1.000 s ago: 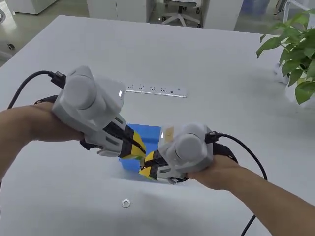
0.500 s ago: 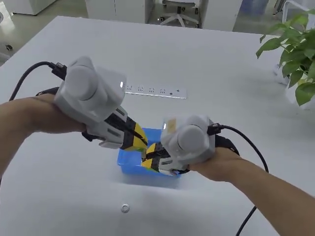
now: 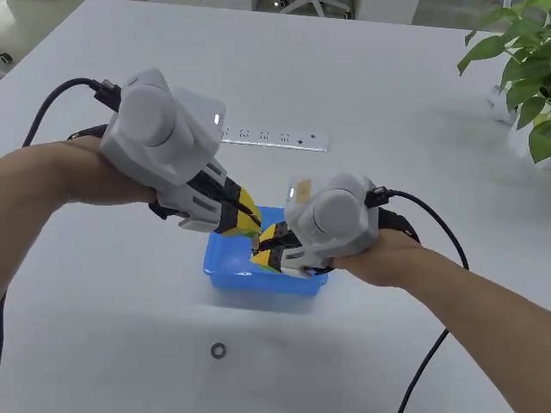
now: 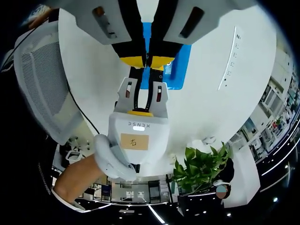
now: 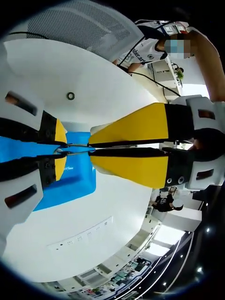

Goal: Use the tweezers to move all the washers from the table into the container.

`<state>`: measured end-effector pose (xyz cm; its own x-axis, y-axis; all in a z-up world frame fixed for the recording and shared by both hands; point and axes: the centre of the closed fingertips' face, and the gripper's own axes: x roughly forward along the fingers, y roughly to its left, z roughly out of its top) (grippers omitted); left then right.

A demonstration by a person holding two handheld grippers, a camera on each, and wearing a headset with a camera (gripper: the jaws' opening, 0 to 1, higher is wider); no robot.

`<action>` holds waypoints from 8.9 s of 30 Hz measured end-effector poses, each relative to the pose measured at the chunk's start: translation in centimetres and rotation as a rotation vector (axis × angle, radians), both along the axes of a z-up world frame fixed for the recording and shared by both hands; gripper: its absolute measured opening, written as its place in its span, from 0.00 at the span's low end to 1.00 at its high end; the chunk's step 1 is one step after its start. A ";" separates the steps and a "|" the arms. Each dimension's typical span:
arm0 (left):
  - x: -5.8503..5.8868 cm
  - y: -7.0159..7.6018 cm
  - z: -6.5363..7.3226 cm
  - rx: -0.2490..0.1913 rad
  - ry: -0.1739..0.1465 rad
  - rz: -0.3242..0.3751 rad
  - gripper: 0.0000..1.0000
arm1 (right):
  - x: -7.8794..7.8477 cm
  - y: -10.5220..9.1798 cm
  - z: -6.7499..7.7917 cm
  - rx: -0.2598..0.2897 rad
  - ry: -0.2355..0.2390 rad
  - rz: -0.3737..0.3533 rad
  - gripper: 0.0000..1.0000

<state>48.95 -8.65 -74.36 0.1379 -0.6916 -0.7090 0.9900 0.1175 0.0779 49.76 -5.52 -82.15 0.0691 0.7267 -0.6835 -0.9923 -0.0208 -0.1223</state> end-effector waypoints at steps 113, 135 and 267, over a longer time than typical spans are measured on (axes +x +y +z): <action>-8.8 1.4 -1.8 0.051 0.052 -0.017 0.05 | -9.2 1.3 -1.7 -0.006 0.050 0.057 0.11; -10.7 3.2 -4.1 0.062 0.106 0.022 0.05 | -11.8 2.9 -3.9 0.001 0.102 0.105 0.12; -6.7 1.4 2.8 0.028 0.020 0.024 0.06 | -7.0 1.6 2.8 0.020 -0.020 0.074 0.09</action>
<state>42.28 -7.21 -71.58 0.1394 -0.6681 -0.7309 0.9884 0.1392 0.0613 42.76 -3.95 -79.37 0.0281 0.7440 -0.6676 -0.9855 -0.0912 -0.1430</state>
